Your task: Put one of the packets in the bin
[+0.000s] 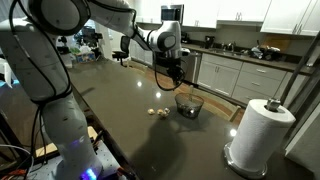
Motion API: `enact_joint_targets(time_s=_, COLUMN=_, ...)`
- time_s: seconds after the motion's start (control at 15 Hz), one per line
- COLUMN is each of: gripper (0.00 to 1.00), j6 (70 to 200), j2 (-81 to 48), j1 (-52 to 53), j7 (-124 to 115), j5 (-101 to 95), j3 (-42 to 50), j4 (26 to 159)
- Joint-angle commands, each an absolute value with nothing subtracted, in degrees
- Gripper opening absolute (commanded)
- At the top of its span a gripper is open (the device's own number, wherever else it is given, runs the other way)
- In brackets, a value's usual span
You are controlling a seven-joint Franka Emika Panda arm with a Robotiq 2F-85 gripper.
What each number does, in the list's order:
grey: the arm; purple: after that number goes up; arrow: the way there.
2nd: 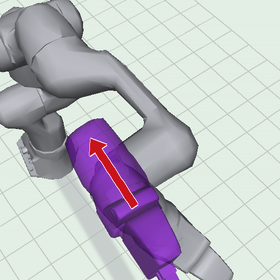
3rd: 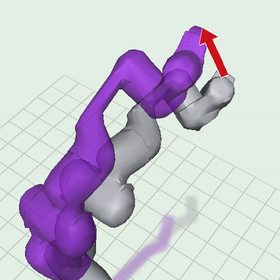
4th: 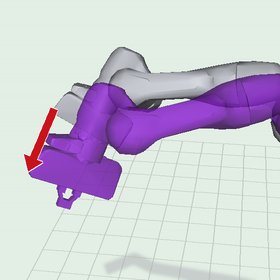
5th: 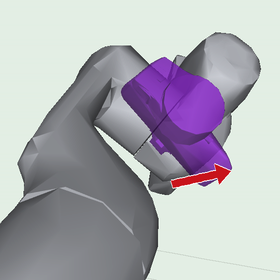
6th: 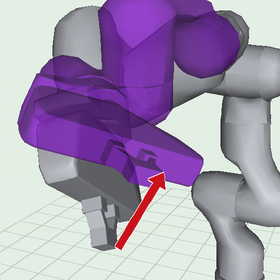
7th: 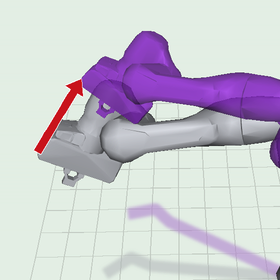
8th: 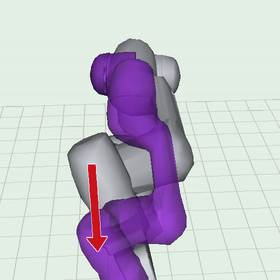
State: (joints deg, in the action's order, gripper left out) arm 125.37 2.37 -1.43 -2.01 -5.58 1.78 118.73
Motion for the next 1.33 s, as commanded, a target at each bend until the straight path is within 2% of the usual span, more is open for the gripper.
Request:
enact_joint_targets(time_s=0.0, gripper=0.05, j6=126.2, j2=0.1, j1=-1.9, j7=-3.9, j5=-7.9, j3=1.9, j4=116.2)
enact_joint_targets(time_s=0.47, gripper=0.05, j6=125.4, j2=-2.8, j1=-1.9, j7=-4.2, j5=-8.7, j3=2.7, j4=112.5)
enact_joint_targets(time_s=0.53, gripper=0.44, j6=125.3, j2=-3.0, j1=-1.9, j7=-4.3, j5=-8.7, j3=2.8, j4=112.0)
enact_joint_targets(time_s=0.67, gripper=0.5, j6=125.1, j2=-3.4, j1=-1.9, j7=-4.3, j5=-8.6, j3=3.1, j4=111.4)
enact_joint_targets(time_s=1.13, gripper=0.94, j6=124.5, j2=-3.6, j1=-1.8, j7=-4.8, j5=-8.5, j3=3.5, j4=110.4)
enact_joint_targets(time_s=1.27, gripper=1.0, j6=123.2, j2=-3.2, j1=-1.8, j7=-5.0, j5=-8.3, j3=3.4, j4=110.5)
